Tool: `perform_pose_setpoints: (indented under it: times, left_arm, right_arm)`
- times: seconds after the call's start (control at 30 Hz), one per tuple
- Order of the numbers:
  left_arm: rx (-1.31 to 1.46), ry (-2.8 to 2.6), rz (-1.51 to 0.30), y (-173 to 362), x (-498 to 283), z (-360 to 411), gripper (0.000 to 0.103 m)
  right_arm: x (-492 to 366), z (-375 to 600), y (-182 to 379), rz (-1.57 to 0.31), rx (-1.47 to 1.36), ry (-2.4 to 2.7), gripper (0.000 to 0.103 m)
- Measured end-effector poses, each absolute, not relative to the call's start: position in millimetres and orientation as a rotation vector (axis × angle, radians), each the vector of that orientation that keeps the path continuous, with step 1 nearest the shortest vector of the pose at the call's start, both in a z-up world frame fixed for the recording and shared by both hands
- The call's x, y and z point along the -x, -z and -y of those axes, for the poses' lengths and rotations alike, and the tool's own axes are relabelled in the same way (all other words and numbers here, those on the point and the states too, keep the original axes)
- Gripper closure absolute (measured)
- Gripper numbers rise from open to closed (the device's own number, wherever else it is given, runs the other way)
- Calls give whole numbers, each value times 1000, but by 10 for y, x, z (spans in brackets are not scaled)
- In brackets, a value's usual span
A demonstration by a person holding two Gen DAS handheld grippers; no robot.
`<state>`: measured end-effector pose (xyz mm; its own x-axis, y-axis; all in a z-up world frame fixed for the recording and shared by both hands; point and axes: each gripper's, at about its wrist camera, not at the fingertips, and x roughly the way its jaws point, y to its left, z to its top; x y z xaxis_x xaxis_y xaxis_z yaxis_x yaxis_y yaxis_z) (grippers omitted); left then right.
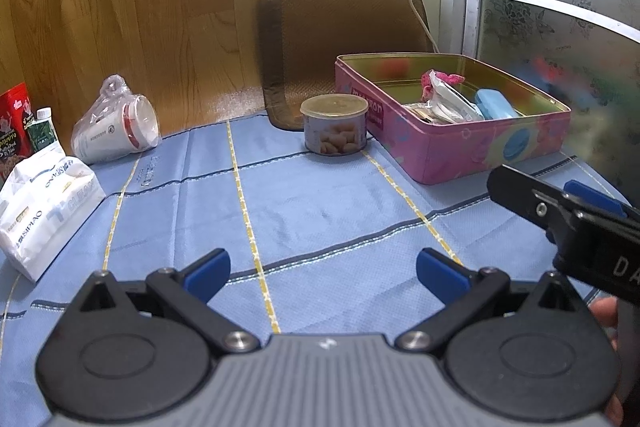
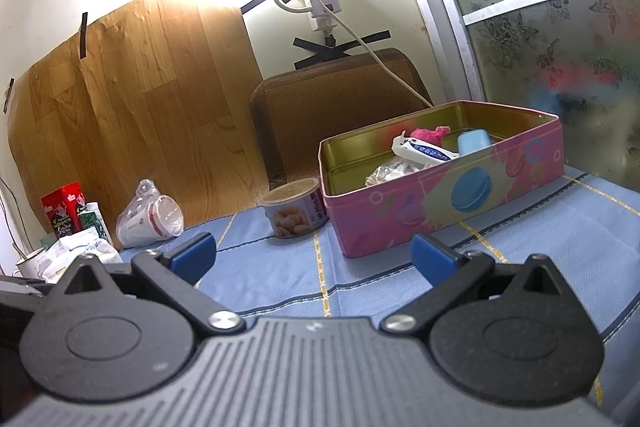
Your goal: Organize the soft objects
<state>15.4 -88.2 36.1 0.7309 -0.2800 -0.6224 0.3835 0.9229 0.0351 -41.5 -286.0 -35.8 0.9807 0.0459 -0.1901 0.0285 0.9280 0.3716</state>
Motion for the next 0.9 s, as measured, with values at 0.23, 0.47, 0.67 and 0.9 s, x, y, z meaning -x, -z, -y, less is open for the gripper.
perform_pose_setpoints:
  times: [0.23,0.47,0.67,0.9]
  left_arm:
    - [-176,380,-648,-388,-143,926,0]
    - [-176,390,-675,-349,-170,984,0]
    - [-174,382,-689,-338,-183,1010,0]
    - [-196,390,-678,-359,-136,1076,0]
  right_arm:
    - [436,2860,345,-191,-376,-9,0]
    - [478,2899,347,-180,-363,11,0]
    - [507,2962,350,-174,-373,30,0]
    - [533,2988,348,-165,-377,36,0]
